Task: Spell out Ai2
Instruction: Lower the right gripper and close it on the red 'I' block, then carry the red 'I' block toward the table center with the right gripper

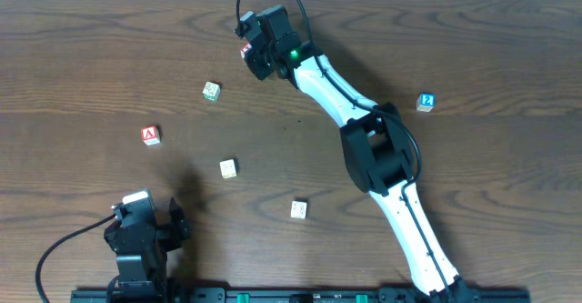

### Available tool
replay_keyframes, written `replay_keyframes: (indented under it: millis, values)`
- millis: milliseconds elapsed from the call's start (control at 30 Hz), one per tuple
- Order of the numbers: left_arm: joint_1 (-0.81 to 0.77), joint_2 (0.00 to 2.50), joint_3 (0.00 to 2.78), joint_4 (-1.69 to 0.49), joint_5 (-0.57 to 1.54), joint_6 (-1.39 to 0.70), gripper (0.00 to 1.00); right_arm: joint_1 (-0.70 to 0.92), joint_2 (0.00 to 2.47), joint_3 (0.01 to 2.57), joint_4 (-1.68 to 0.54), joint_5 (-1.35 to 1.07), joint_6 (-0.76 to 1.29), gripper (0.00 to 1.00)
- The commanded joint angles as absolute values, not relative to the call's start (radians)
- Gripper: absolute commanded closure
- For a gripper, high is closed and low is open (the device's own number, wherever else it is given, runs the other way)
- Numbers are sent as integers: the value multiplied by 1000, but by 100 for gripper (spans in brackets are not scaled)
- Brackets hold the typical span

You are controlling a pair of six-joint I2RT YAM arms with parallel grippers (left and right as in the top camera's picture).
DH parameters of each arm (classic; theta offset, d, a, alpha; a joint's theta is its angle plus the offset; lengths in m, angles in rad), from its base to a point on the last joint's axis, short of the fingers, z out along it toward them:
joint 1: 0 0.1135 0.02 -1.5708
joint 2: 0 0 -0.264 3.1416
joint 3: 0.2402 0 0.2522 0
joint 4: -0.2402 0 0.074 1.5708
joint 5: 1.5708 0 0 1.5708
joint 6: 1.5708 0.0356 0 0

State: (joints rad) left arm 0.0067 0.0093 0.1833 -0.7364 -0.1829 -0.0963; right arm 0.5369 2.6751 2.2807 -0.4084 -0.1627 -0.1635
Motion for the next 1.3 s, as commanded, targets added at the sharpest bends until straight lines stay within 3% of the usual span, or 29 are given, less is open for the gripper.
replay_keyframes:
  millis: [0,433,600,1100,1267]
  values:
    - [13,4,167,-754,-186,-82,5,535,2685,2300,-414,-157,-128,73]
    - [13,4,167,-754,-186,-82,5,535,2685,2451,-542,-157,-91,77]
    - [13,4,167,-754,-186,-82,5,533,2654,2490,-638,-157,-90,99]
    - [13,4,167,-754,-186,-82,5,424,2439,2498,-1037,-93,-23,99]
    - [13,4,167,-754,-186,-82,5,418,2401,2498,-1075,-52,-23,99]
